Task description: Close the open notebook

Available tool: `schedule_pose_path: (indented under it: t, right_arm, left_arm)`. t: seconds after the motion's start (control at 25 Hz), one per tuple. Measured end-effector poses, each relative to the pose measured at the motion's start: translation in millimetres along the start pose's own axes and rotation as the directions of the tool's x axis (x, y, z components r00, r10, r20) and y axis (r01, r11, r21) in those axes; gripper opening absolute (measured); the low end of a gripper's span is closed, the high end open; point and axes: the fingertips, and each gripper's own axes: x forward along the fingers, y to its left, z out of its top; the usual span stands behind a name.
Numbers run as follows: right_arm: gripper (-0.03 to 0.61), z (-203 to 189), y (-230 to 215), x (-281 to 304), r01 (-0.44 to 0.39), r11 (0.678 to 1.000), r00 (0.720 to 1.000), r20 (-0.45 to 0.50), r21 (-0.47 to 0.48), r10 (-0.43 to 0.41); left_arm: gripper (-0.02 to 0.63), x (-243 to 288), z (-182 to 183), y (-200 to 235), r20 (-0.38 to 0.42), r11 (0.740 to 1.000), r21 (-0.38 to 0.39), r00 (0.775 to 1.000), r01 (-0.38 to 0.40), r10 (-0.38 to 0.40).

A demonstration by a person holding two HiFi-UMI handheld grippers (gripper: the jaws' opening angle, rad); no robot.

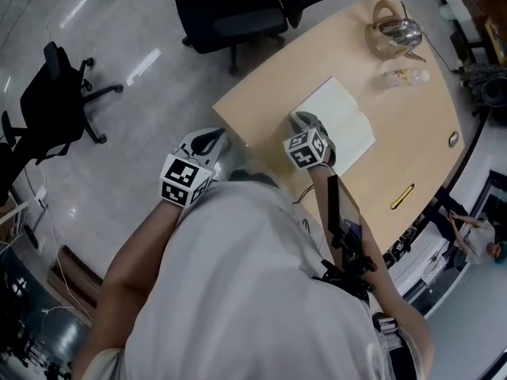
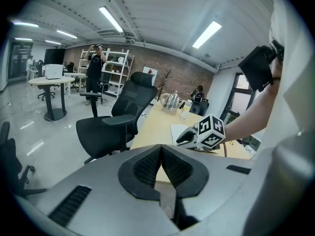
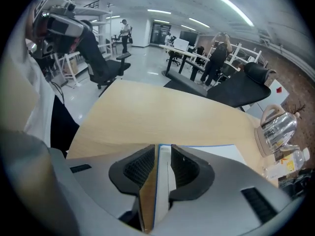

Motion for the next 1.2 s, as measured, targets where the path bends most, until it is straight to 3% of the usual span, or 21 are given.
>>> schedule_pose_path:
  t: [0.2,0.48,0.64,1.2]
  right_arm:
    - [0.081,-3,-3,7,0.004,1.0,0.999,-0.049,-0.028,-0.005]
    - [0.066,-4,-6,8,-0.066,0.986,0.998,-0.015,0.152,0.069]
    - [0.04,-4,-6,6,-0.09,0.978,0.996,0.01,0.189,0.09]
    - [0.02,6,-17,-24,-0.075,0.933,0.986,0.166,0.353,0.016]
  left_arm:
    - [0.008,-7,-2,8,0.007,0.999,-0.022,1.0,-0.025,0.025]
    - [0.008,-8,-3,14,0.003,0.999,-0.025,1.0,-0.019,0.019]
    - [0.008,-6,1,13,0.006,1.0,-0.013,1.0,-0.006,0.006]
    - [0.008,-1,4,5,-0.01,0.998,0.037,0.999,0.05,-0.049]
